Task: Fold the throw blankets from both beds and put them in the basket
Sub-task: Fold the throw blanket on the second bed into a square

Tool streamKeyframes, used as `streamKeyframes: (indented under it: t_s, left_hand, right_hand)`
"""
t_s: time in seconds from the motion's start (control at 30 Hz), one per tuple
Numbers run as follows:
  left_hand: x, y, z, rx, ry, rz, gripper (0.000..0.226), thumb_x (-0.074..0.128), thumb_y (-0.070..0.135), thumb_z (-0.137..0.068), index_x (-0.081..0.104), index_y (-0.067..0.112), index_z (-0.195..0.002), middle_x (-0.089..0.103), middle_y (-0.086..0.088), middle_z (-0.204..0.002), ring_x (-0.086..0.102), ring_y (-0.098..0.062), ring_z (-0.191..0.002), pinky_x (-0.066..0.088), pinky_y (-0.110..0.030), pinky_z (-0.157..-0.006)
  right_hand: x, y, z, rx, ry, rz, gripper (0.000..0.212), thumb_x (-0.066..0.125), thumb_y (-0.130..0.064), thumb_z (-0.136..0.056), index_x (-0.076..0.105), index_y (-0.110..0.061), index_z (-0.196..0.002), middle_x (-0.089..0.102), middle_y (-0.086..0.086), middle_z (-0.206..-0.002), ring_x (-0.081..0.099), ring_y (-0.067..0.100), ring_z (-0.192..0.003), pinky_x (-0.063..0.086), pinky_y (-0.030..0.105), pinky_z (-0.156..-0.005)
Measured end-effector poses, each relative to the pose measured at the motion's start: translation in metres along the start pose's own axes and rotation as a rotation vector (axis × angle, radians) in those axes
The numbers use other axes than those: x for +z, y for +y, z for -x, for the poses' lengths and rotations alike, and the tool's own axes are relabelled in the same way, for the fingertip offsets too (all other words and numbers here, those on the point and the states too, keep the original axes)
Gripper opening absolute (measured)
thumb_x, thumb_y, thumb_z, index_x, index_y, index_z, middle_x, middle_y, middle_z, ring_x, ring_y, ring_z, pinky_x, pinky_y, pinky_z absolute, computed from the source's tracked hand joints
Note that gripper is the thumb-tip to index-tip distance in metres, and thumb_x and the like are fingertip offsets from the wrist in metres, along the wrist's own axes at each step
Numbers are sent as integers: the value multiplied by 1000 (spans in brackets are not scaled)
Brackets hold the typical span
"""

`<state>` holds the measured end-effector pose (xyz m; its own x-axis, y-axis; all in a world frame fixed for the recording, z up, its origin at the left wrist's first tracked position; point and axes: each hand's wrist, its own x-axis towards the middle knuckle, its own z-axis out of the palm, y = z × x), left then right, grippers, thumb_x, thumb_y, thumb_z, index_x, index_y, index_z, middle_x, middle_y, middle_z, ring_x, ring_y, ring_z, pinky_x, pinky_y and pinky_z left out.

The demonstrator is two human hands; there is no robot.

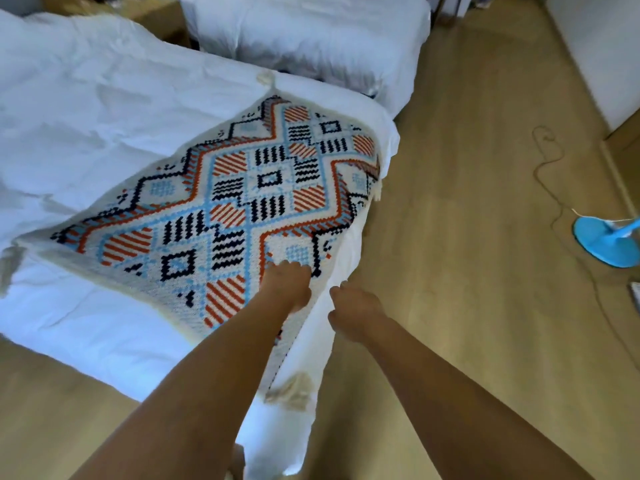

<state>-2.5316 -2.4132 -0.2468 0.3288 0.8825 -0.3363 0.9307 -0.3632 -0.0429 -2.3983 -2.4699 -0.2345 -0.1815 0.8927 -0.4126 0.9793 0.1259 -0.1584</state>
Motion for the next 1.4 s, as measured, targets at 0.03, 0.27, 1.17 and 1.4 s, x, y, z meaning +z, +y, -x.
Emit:
streamKeyframes:
  t_s: [0.03, 0.27, 1.17, 1.4]
  left_hand:
    - [-7, 5, -4, -17, 4, 7, 31, 42, 27, -94, 48, 12, -121, 56, -11, -117, 50, -29, -109, 37, -43, -93]
    - [-49, 16, -56, -102, -3, 70, 28, 41, 26, -94, 50, 12, -116, 57, -8, -114, 54, -26, -104, 42, -36, -85]
    - [-262, 85, -518, -438, -58, 263, 37, 41, 30, -98, 42, 12, -130, 50, -11, -129, 52, -30, -110, 44, -39, -87]
    - [-287, 35, -626, -618, -55, 341, 36, 40, 29, -97, 44, 10, -128, 51, -12, -126, 53, -29, -107, 43, -38, -84]
  right_hand:
    - [-9, 8, -3, -2, 6, 0, 29, 42, -18, -92, 46, -4, -118, 47, 14, -123, 47, 31, -113, 39, 37, -87]
    - [-57, 53, -46, -90, 10, 61, 30, 40, -23, -94, 45, -5, -118, 46, 14, -120, 45, 29, -111, 39, 37, -85]
    - [-336, 363, -429, -381, -73, 180, 13, 44, -25, -94, 52, -17, -101, 43, 14, -104, 46, 25, -96, 39, 35, -75]
    - [-401, 376, -565, -576, -93, 271, 36, 40, -22, -95, 41, -8, -128, 42, 12, -129, 40, 30, -119, 38, 38, -94]
